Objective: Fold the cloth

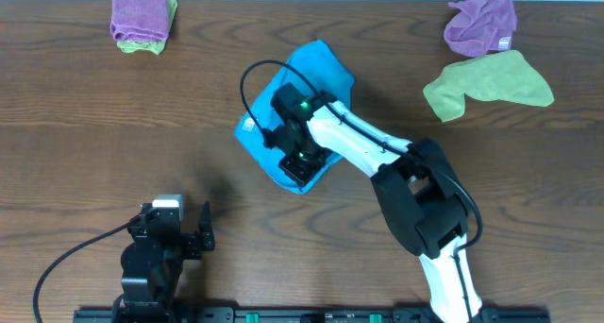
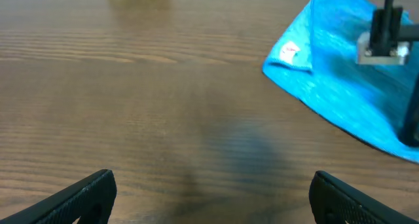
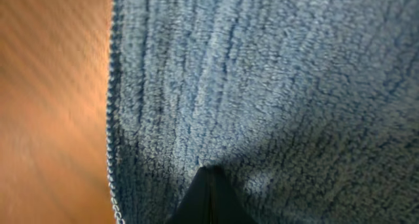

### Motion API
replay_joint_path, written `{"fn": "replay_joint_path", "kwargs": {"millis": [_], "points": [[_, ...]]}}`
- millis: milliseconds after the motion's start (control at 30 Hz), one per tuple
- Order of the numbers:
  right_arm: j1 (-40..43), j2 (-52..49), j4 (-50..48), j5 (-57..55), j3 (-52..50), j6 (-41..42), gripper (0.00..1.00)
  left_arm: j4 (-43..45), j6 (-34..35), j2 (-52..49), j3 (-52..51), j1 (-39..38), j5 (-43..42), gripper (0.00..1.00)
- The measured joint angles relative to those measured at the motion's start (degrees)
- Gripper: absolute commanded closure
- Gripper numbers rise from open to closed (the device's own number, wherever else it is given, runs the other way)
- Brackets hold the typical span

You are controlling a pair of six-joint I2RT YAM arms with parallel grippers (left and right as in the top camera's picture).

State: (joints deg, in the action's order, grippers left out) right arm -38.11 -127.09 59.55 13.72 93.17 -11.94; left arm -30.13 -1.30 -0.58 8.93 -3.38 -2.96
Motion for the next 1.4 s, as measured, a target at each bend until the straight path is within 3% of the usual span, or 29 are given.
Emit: {"fn": "replay_joint_path", "kwargs": {"millis": [333, 767, 800, 900, 933, 1000, 1400], "points": [[0.9, 3.3, 4.7, -1.5, -7.2, -0.2, 0.99, 0.0, 0.0, 0.0, 0.0, 0.0, 0.0, 0.05], [4.1, 6.6, 7.6, -4.1, -7.7, -0.9, 0.98, 0.0, 0.0, 0.0, 0.0, 0.0, 0.0, 0.05], [4.1, 8.1, 8.2, -4.8, -7.6, -0.9, 0.92, 0.0, 0.0, 0.0, 0.0, 0.0, 0.0, 0.05], [4.3, 13.8, 9.2, -6.2, -7.0, -1.2, 0.45, 0.0, 0.0, 0.0, 0.0, 0.0, 0.0, 0.05], [4.4, 16.1, 9.0, -6.4, -6.5, -1.1, 0.25, 0.0, 0.0, 0.0, 0.0, 0.0, 0.0, 0.05], [4.4, 19.6, 7.8, -6.7, -5.6, -1.2, 0.14, 0.0, 0.0, 0.0, 0.0, 0.0, 0.5, 0.05], [5.2, 37.3, 7.6, -7.8, -3.3, -1.7, 0.09, 0.0, 0.0, 0.0, 0.0, 0.0, 1.9, 0.05]]}}
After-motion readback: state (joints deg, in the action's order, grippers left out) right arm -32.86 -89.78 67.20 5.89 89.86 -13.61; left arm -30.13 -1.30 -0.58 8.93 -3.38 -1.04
